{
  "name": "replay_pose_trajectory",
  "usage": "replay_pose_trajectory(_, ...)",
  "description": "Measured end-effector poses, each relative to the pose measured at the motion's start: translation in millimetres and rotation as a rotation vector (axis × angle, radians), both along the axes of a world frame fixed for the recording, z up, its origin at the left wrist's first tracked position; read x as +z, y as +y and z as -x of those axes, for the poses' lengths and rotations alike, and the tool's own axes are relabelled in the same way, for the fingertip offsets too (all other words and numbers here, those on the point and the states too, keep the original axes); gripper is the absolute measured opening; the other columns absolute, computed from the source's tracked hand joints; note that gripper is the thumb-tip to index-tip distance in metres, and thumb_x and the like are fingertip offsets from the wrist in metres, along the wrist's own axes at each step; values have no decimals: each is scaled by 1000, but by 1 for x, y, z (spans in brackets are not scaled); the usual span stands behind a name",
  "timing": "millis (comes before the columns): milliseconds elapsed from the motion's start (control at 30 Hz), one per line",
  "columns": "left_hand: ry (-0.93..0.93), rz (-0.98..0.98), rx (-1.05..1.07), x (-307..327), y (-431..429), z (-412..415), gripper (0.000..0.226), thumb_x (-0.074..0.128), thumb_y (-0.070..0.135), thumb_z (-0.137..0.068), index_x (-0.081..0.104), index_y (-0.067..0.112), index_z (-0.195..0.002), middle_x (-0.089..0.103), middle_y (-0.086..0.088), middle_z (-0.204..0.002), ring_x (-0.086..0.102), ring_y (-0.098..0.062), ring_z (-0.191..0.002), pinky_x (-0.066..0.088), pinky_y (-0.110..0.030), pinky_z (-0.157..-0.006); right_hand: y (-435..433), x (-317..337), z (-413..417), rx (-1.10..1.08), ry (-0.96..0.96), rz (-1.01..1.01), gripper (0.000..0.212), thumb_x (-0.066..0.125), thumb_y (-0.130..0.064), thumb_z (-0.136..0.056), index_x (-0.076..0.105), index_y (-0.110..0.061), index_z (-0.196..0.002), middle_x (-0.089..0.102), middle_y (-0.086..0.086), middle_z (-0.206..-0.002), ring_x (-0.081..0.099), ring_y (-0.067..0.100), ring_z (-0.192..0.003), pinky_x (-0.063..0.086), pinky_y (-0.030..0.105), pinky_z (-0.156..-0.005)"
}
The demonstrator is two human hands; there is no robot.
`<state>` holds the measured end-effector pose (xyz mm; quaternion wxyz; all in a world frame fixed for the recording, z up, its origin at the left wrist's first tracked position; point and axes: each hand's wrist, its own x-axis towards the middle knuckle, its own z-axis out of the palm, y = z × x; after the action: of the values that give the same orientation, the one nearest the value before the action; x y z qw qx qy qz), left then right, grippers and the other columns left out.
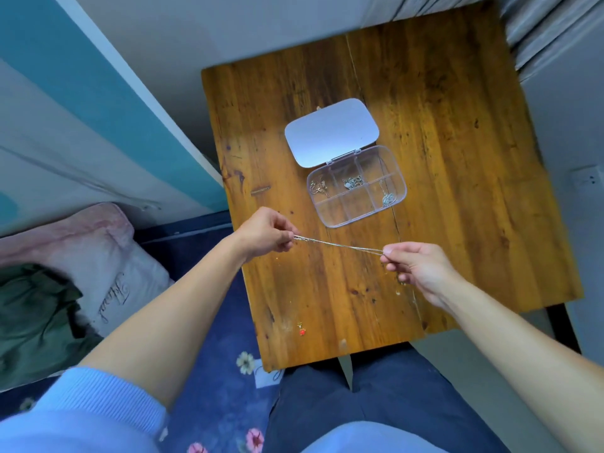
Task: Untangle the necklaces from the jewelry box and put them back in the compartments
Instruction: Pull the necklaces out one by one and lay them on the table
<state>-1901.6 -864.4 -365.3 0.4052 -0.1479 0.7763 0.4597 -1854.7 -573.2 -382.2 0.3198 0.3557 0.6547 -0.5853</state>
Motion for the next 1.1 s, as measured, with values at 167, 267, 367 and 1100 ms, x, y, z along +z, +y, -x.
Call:
replay_pose_trajectory(167, 202, 234, -77, -21, -5, 1, 8, 70, 6, -85, 74, 5, -93, 70, -6, -85, 67, -18, -82, 54, -25, -68, -34, -14, -52, 163, -30, -27, 7, 73, -6, -82, 75, -7, -76, 76, 10, -75, 69, 12, -60, 46, 17, -45)
replay_pose_trajectory(267, 298, 348, -133, -37, 2, 3, 9, 71, 7, -84, 76, 7, -93, 72, -9, -95, 67, -20, -92, 55, -32, -80, -58, -26, -76, 258, -34, -82, 11, 77, -9, -77, 74, -11, -67, 74, 4, -67, 67, 13, -58, 45, 20, -47)
replay_pose_trajectory(367, 347, 408, -187, -52, 10, 5, 10, 70, 7, -83, 76, 8, -91, 72, -13, -102, 66, -24, -101, 54, -33, -84, -79, -40, -91, 370, -9, -202, 16, 81, -19, -75, 72, -18, -62, 71, -4, -66, 64, 12, -65, 47, 25, -60)
replay_pose_trajectory(1100, 232, 247, 238, -53, 61, 33, 25, 60, 31, -92, 62, 7, -100, 71, -18, -101, 67, -38, -93, 55, -46, -84, -9, -9, 59, 503, 349, -713, 11, 72, -28, -80, 68, -26, -71, 65, -3, -71, 64, 27, -81, 50, 34, -70)
